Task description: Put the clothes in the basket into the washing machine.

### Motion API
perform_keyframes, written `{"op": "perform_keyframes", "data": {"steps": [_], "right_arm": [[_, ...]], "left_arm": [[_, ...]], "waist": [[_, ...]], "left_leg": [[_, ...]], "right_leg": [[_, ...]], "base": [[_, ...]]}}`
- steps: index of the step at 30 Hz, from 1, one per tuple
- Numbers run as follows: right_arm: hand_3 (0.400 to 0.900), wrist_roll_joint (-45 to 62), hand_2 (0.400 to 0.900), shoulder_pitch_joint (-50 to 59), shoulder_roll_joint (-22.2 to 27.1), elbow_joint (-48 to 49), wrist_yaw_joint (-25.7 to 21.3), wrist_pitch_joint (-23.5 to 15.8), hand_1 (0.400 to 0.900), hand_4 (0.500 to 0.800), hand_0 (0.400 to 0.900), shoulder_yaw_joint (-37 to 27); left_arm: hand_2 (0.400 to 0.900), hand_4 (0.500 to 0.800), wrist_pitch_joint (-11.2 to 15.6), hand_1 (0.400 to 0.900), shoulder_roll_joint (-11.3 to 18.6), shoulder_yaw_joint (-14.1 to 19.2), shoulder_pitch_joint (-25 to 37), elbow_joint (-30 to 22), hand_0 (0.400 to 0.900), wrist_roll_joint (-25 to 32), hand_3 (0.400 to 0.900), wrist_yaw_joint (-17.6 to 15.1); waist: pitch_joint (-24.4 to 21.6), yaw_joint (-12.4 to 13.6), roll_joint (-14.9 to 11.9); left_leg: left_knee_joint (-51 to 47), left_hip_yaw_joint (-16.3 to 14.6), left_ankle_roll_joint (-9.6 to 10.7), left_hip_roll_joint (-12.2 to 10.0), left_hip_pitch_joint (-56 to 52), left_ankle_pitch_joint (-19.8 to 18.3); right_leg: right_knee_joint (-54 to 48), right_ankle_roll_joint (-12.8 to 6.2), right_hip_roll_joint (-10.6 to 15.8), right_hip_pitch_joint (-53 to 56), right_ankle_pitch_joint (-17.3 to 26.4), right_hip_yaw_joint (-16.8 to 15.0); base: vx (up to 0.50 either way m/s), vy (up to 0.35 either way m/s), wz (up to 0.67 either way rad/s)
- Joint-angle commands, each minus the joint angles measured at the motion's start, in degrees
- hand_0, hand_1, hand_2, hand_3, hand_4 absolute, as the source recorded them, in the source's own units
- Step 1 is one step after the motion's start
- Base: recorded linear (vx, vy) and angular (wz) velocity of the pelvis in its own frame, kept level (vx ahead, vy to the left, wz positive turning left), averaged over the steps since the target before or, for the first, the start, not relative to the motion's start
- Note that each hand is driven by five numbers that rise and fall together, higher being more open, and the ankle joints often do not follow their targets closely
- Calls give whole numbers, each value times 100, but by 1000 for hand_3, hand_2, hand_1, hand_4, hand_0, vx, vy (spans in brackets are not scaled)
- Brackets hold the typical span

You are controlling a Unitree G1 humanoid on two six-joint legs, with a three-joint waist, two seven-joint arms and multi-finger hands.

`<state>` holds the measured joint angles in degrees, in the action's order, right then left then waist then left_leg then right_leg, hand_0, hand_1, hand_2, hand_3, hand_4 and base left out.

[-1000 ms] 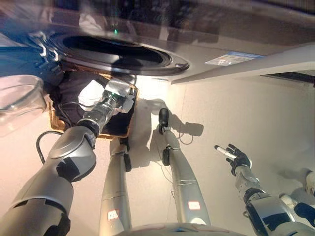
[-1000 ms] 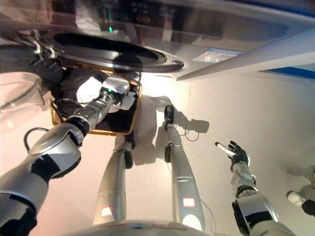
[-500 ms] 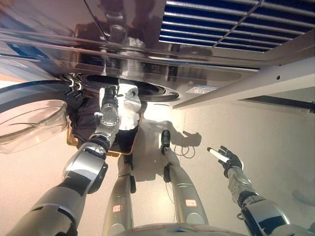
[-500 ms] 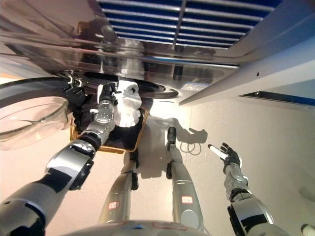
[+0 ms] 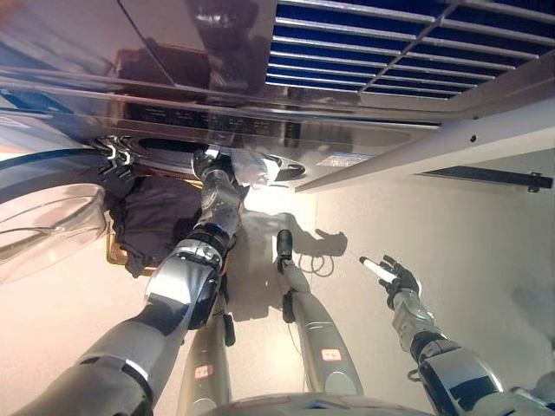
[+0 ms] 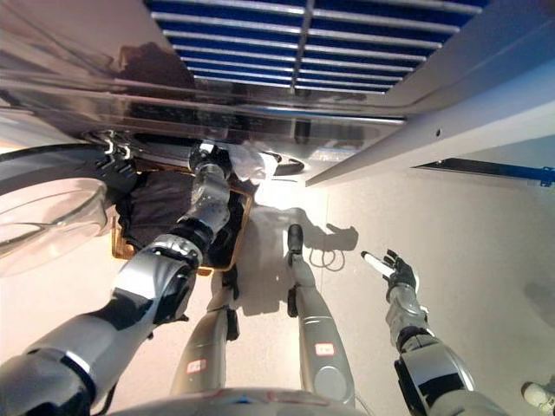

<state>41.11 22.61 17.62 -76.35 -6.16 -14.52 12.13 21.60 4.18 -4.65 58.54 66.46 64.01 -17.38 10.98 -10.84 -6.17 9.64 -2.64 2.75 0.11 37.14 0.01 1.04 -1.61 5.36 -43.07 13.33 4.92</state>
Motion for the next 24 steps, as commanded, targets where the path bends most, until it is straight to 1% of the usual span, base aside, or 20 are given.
{"op": "perform_keyframes", "data": {"steps": [1, 3, 4, 6, 7, 8, 9, 10, 11, 12, 15, 19, 20, 21, 22, 23, 24], "right_arm": [[900, 137, 900, -211, 137, -149, -280, -192, 900, 800, 900, 136], [900, 103, 900, -222, 113, -104, -315, -224, 900, 800, 900, 176], [900, 75, 900, -208, 111, -65, -352, -267, 900, 800, 900, 190], [900, 40, 900, -230, 132, -3, -365, -290, 900, 800, 900, 184], [900, -6, 900, -281, 117, 29, -379, -318, 900, 800, 900, 215], [900, -53, 900, -371, 129, 42, -369, -316, 900, 800, 900, 210], [900, -87, 900, -431, 137, 81, -381, -335, 900, 800, 900, 214], [900, -137, 900, -536, 137, 117, -407, -377, 900, 800, 900, 225], [900, -150, 900, -607, 125, 155, -413, -404, 900, 800, 900, 214], [900, -182, 900, -694, 118, 197, -417, -422, 900, 800, 900, 221], [900, -234, 900, -840, 153, 282, -411, -445, 900, 800, 900, 147], [900, -249, 900, -893, 164, 286, -378, -466, 900, 800, 900, 104], [900, -227, 900, -866, 182, 276, -363, -458, 900, 800, 900, 91], [900, -213, 900, -866, 185, 264, -338, -460, 900, 800, 900, 98], [900, -203, 900, -860, 187, 252, -309, -457, 900, 800, 900, 95], [900, -193, 900, -853, 203, 232, -284, -452, 900, 800, 900, 84], [900, -184, 900, -849, 225, 205, -256, -446, 900, 800, 900, 77]], "left_arm": [[400, 500, 615, 400, 200, -50, 1125, -42, 400, -481, 400, -29], [400, 500, 645, 400, 260, -113, 1280, -39, 400, -702, 400, -224], [400, 500, 702, 400, 351, -138, 1385, -37, 400, -847, 400, -369], [400, 500, 723, 400, 501, -103, 1483, -50, 400, -917, 400, -456], [400, 500, 709, 400, 619, -139, 1553, 5, 400, -1084, 400, -551], [400, 500, 723, 400, 774, -149, 1652, 13, 400, -1294, 400, -729], [400, 500, 702, 400, 837, -171, 1692, 40, 400, -1516, 400, -920], [400, 500, 632, 400, 942, -306, 1763, 68, 400, -2028, 400, -1248], [400, 500, 604, 400, 974, -349, 1782, 36, 400, -2217, 400, -1376], [400, 500, 490, 400, 1085, -487, 1840, 104, 400, -2486, 400, -1502], [400, 500, 497, 400, 1369, -560, 1830, 78, 400, -2394, 400, -1374], [400, 500, 621, 400, 1255, -471, 1691, 15, 400, -2186, 400, -1212], [469, 541, 650, 469, 1224, -466, 1642, -8, 469, -2095, 469, -1126], [563, 598, 688, 563, 1221, -471, 1590, -43, 563, -2002, 563, -1014], [825, 755, 702, 825, 1232, -458, 1521, -39, 825, -1843, 825, -845], [900, 800, 693, 900, 1255, -429, 1467, -17, 900, -1674, 900, -690], [900, 800, 671, 900, 1299, -427, 1413, 5, 900, -1598, 900, -571]], "waist": [[-179, 25, 30], [-217, -4, -5], [-237, -29, -31], [-255, -67, -63], [-274, -94, -88], [-285, -131, -119], [-291, -158, -144], [-302, -191, -165], [-304, -204, -179], [-313, -236, -194], [-316, -260, -181], [-345, -219, -150], [-370, -209, -137], [-395, -202, -123], [-418, -199, -116], [-441, -195, -106], [-459, -184, -94]], "left_leg": [[-181, 112, -157, 146, 289, 174], [-188, 100, -165, 135, 335, 173], [-178, 87, -167, 130, 364, 168], [-177, 53, -164, 111, 409, 161], [-176, 34, -165, 98, 432, 157], [-181, 20, -165, 76, 447, 149], [-170, 11, -167, 63, 464, 142], [-158, 7, -172, 53, 484, 138], [-148, 4, -174, 48, 499, 138], [-140, -1, -179, 38, 525, 136], [-145, -11, -184, 25, 568, 137], [-127, 35, -181, 48, 567, 118], [-129, 39, -179, 51, 566, 111], [-127, 48, -179, 60, 569, 105], [-124, 51, -177, 69, 566, 94], [-125, 51, -175, 69, 560, 84], [-113, 60, -175, 74, 561, 74]], "right_leg": [[92, -319, -359, 464, -353, 315], [74, -319, -371, 426, -337, 289], [67, -323, -383, 393, -320, 283], [48, -334, -394, 343, -303, 261], [37, -340, -403, 327, -294, 240], [32, -349, -412, 307, -282, 226], [34, -350, -415, 290, -273, 222], [36, -344, -421, 271, -264, 214], [39, -346, -422, 257, -259, 208], [46, -346, -418, 223, -247, 196], [32, -355, -417, 184, -249, 188], [48, -340, -413, 166, -272, 196], [50, -336, -411, 150, -279, 198], [49, -333, -410, 145, -279, 198], [43, -331, -412, 146, -276, 200], [45, -329, -412, 145, -281, 200], [48, -322, -413, 144, -283, 193]], "base": [[23, 13, -15], [24, 9, -16], [22, 6, -16], [17, 7, -16], [23, 8, -21], [25, 2, -20], [25, 2, -18], [25, 1, -11], [24, 9, -9], [25, 13, -8], [16, 13, -4], [34, -1, 7], [25, 12, 4], [0, 0, 0], [0, 0, 0], [0, 0, 0], [0, 0, 0]]}}
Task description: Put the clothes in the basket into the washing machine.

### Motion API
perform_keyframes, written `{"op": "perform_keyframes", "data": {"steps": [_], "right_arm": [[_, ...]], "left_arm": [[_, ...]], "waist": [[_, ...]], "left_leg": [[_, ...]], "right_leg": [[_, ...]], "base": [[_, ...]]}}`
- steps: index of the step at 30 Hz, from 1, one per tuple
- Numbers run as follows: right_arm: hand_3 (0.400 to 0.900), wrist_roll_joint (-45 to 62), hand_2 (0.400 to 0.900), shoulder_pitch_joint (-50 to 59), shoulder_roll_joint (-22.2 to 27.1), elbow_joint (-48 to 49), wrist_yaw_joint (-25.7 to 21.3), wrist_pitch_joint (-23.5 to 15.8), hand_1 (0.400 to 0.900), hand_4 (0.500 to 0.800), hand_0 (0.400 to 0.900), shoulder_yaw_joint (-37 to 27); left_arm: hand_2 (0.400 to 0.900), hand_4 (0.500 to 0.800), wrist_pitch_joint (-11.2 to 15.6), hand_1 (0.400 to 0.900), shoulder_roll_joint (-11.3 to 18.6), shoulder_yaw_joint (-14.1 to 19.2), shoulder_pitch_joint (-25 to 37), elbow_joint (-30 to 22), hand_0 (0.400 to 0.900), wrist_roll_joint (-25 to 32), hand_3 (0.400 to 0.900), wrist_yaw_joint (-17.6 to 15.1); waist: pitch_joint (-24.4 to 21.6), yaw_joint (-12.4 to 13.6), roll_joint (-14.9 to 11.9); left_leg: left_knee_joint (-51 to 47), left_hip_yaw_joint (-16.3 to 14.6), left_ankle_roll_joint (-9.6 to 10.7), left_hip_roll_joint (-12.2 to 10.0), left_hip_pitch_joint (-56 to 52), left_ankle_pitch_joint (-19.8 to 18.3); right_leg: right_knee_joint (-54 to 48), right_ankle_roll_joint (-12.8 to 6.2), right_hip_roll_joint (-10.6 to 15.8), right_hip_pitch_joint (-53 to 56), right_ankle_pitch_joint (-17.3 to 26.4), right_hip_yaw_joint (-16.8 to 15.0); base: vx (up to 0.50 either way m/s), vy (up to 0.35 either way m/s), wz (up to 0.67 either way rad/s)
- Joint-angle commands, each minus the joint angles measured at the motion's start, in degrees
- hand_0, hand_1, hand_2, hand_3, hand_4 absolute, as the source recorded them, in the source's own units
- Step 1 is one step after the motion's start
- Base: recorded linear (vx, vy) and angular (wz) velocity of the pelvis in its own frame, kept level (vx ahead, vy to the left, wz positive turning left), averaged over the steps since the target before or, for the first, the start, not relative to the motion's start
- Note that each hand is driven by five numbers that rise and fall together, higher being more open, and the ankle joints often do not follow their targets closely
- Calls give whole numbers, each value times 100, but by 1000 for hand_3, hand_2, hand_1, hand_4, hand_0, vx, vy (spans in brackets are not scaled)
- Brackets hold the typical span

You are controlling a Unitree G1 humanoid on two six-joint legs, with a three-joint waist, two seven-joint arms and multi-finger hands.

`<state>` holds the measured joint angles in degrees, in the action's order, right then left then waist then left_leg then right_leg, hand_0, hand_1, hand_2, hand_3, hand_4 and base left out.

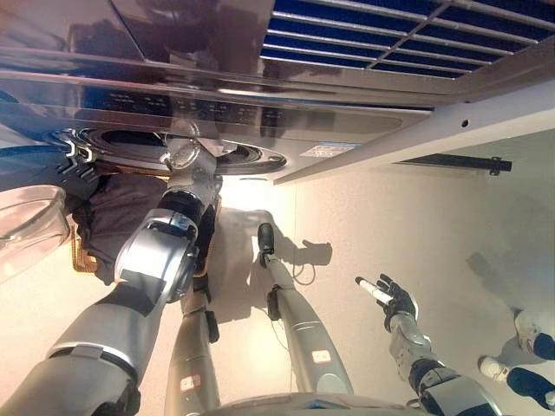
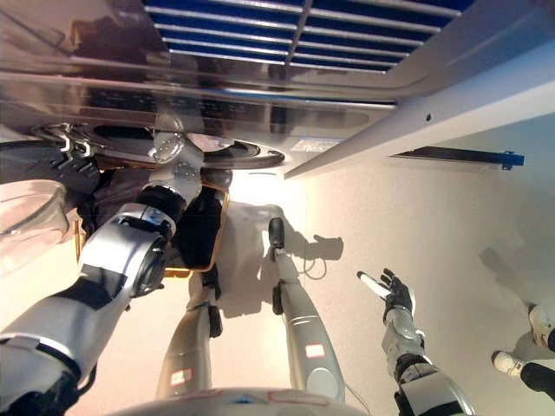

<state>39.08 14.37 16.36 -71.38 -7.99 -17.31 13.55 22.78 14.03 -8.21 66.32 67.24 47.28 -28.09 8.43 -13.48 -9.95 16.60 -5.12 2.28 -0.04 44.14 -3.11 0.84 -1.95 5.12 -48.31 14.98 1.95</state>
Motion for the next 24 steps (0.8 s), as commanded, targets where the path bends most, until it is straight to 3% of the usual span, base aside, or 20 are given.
{"op": "perform_keyframes", "data": {"steps": [1, 10, 12, 13, 14, 15, 16, 17, 18, 21, 24], "right_arm": [[900, 6, 900, -38, 360, -309, -45, -156, 900, 800, 900, -74], [900, 11, 900, -12, 445, -430, 144, -78, 900, 800, 900, -93], [900, -10, 900, 87, 477, -433, 163, -48, 900, 800, 900, -51], [900, -32, 900, 68, 468, -413, 159, -57, 900, 800, 900, -44], [900, -49, 900, 118, 498, -437, 159, -40, 900, 800, 900, -30], [900, -55, 900, 151, 528, -434, 159, -28, 900, 800, 900, -32], [900, -120, 900, 172, 540, -417, 115, -20, 900, 800, 900, -14], [900, -151, 900, 275, 581, -445, 117, 9, 900, 800, 900, -30], [900, -142, 900, 359, 642, -453, 130, 25, 900, 800, 900, -32], [900, -185, 900, 563, 770, -567, 175, 145, 900, 800, 900, -79], [900, -227, 900, 692, 808, -705, 274, 277, 900, 800, 900, -170]], "left_arm": [[900, 800, 532, 900, 326, -103, 584, -72, 900, 107, 900, 605], [900, 800, 336, 900, 296, -459, 328, -42, 900, -548, 900, 619], [900, 800, 154, 900, 339, -604, 292, 137, 900, -925, 900, 530], [900, 800, 38, 900, 358, -708, 235, 188, 900, -1266, 900, 425], [900, 800, -256, 900, 421, -848, 288, 559, 900, -1763, 900, 265], [900, 800, -370, 900, 415, -918, 291, 638, 900, -1919, 900, 280], [900, 800, -687, 900, 472, -1127, 277, 840, 900, -2662, 900, 8], [900, 800, -978, 900, 479, -1269, 279, 1210, 900, -3099, 900, 61], [900, 800, -961, 900, 408, -1167, 208, 1289, 900, -2880, 900, 170], [900, 800, -1004, 900, 404, -1151, -106, 1417, 900, -2994, 900, 358], [900, 800, -932, 900, 345, -886, -916, 1357, 900, -2828, 900, 575]], "waist": [[-223, 87, 288], [-257, 191, 377], [-233, 242, 380], [-221, 254, 380], [-223, 266, 378], [-198, 284, 380], [-196, 299, 384], [-180, 317, 377], [-177, 345, 384], [-159, 461, 405], [-149, 622, 424]], "left_leg": [[-805, 310, -129, 96, -142, 379], [-844, 359, -108, 89, -266, 431], [-866, 380, -106, 92, -316, 476], [-873, 396, -106, 90, -355, 495], [-882, 413, -104, 87, -390, 513], [-895, 421, -100, 81, -437, 534], [-915, 428, -99, 79, -492, 560], [-942, 428, -96, 70, -555, 582], [-981, 437, -88, 65, -655, 604], [-1101, 482, -74, 60, -970, 654], [-1272, 526, -48, 63, -1394, 725]], "right_leg": [[67, -285, -391, 673, -447, 488], [48, -295, -346, 797, -441, 547], [40, -298, -337, 866, -430, 583], [40, -298, -334, 901, -435, 597], [45, -294, -335, 926, -435, 610], [53, -294, -330, 969, -436, 629], [48, -295, -322, 1027, -436, 649], [51, -294, -321, 1073, -437, 670], [46, -297, -323, 1160, -441, 685], [29, -289, -317, 1442, -475, 753], [-19, -270, -324, 1847, -540, 798]], "base": [[0, 0, 0], [-17, -8, 7], [-43, -23, 8], [-37, -23, 8], [-35, -24, 10], [-38, -25, 13], [-41, -17, 11], [-28, -17, 11], [-17, -20, 11], [10, -21, 15], [25, -17, 15]]}}
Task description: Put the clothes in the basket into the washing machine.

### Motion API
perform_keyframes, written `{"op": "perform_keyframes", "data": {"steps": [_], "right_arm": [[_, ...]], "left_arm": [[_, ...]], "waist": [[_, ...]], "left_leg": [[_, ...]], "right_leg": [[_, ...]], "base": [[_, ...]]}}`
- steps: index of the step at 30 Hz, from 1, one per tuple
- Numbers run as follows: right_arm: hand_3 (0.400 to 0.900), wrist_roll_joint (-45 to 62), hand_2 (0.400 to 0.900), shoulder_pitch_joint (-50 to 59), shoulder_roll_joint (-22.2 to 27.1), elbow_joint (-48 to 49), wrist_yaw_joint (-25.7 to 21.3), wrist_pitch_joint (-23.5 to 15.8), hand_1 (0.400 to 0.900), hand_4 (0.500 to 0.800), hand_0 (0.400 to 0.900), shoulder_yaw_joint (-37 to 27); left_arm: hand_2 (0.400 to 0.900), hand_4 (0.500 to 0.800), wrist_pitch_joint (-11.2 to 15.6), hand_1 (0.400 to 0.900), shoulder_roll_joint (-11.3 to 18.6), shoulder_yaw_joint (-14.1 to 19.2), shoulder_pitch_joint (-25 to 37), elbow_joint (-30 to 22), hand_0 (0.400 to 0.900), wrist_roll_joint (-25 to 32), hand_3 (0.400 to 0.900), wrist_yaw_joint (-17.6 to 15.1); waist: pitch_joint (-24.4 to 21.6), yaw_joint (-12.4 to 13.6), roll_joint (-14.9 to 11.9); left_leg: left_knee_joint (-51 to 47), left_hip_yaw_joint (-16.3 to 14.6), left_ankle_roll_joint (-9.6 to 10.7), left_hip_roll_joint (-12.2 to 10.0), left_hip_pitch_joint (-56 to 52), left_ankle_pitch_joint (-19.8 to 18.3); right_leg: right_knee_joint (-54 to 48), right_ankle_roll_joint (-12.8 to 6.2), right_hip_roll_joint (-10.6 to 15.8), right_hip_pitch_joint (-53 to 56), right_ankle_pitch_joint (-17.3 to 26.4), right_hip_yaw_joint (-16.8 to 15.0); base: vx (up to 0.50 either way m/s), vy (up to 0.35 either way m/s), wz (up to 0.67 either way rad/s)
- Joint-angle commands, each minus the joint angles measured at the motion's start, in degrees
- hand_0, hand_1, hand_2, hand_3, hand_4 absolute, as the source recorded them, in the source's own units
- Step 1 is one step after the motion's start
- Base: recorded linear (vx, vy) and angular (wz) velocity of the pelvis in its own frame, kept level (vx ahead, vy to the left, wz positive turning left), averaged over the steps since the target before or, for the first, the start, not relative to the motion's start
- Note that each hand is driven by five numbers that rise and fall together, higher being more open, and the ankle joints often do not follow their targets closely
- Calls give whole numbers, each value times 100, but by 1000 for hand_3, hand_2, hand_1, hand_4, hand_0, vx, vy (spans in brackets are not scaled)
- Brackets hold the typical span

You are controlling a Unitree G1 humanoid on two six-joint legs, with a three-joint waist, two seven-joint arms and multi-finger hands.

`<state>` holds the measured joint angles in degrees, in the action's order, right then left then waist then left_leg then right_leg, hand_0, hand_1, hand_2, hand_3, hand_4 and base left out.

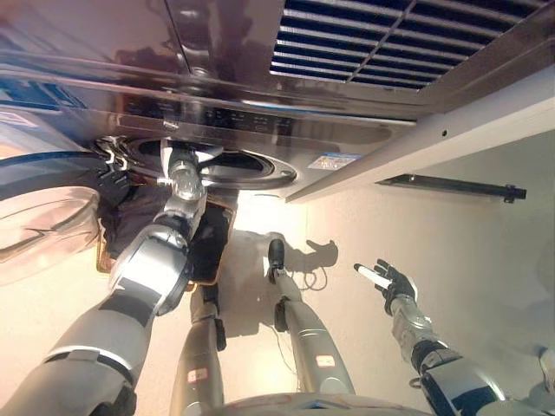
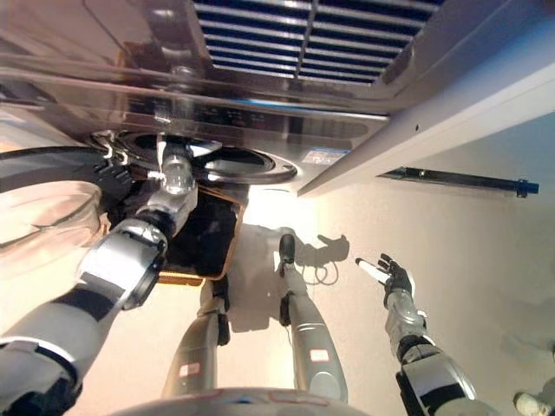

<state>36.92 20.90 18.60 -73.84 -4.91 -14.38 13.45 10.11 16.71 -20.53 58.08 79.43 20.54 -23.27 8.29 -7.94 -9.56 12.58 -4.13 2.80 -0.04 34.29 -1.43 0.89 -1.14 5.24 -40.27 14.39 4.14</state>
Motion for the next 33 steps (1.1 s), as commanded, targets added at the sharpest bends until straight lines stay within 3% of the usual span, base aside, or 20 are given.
{"op": "perform_keyframes", "data": {"steps": [1, 5, 9, 13, 17, 18, 26, 28, 33], "right_arm": [[900, -21, 900, 21, 579, -476, -13, -15, 900, 800, 900, -177], [900, 72, 900, -279, 364, -518, 169, 25, 900, 800, 900, -386], [900, 147, 900, -542, 251, -528, 310, 82, 900, 800, 900, -591], [900, 74, 900, -906, 149, -432, 494, 111, 900, 800, 900, -739], [900, -16, 900, -1271, 85, -320, 678, 136, 900, 800, 900, -831], [900, -188, 900, -1488, 19, -327, 778, 197, 900, 800, 900, -834], [900, -584, 900, -2119, -218, -110, 1029, 241, 900, 800, 900, -712], [900, -698, 900, -2208, -234, -39, 1075, 223, 900, 800, 900, -660], [900, -909, 900, -2386, -300, -27, 1128, 257, 900, 800, 900, -535]], "left_arm": [[900, 800, 454, 900, 73, 398, -320, 21, 900, 57, 900, 253], [900, 800, 904, 900, -319, 1007, -1796, -555, 900, 1027, 900, 779], [900, 800, 909, 900, -528, 1254, -2929, -689, 900, 1565, 900, 1374], [900, 800, 815, 900, -548, 1333, -4016, -677, 900, 1393, 900, 1918], [900, 800, 707, 900, -543, 1482, -4712, -527, 900, 1046, 900, 2115], [900, 800, 656, 900, -515, 1553, -5027, -366, 900, 701, 900, 2153], [900, 800, 666, 900, -559, 1580, -5698, -228, 900, 166, 900, 2366], [900, 800, 605, 900, -572, 1587, -5806, -198, 900, 290, 900, 2565], [900, 800, 593, 900, -553, 1507, -5866, -339, 900, 206, 900, 2630]], "waist": [[-129, 123, 398], [-168, 381, 455], [-300, 575, 521], [-440, 763, 638], [-572, 904, 747], [-663, 973, 785], [-1041, 1087, 891], [-1096, 1102, 913], [-1215, 1137, 904]], "left_leg": [[-938, 438, -94, 66, -564, 575], [-1207, 519, -59, 105, -1109, 681], [-1371, 595, -36, 126, -1569, 770], [-1408, 587, -28, 140, -1977, 766], [-1409, 577, -26, 140, -2367, 727], [-1447, 571, -43, 140, -2572, 705], [-1741, 793, -64, 167, -3066, 720], [-1758, 834, -67, 165, -3144, 712], [-1758, 967, -113, 223, -3319, 638]], "right_leg": [[-45, -350, -337, 1179, -498, 604], [-129, -325, -357, 1727, -624, 696], [-174, -303, -337, 2191, -752, 792], [-310, -306, -336, 2668, -825, 826], [-464, -343, -327, 3102, -863, 819], [-414, -324, -333, 3307, -937, 833], [-421, -334, -290, 3813, -1112, 1022], [-366, -327, -271, 3904, -1159, 1073], [-346, -342, -226, 4133, -1210, 1187]], "base": [[27, -19, 17], [38, -21, 27], [51, -39, 22], [27, -15, 12], [49, -4, 10], [74, -16, 13], [57, 12, 25], [28, 22, 16], [34, 21, 17]]}}
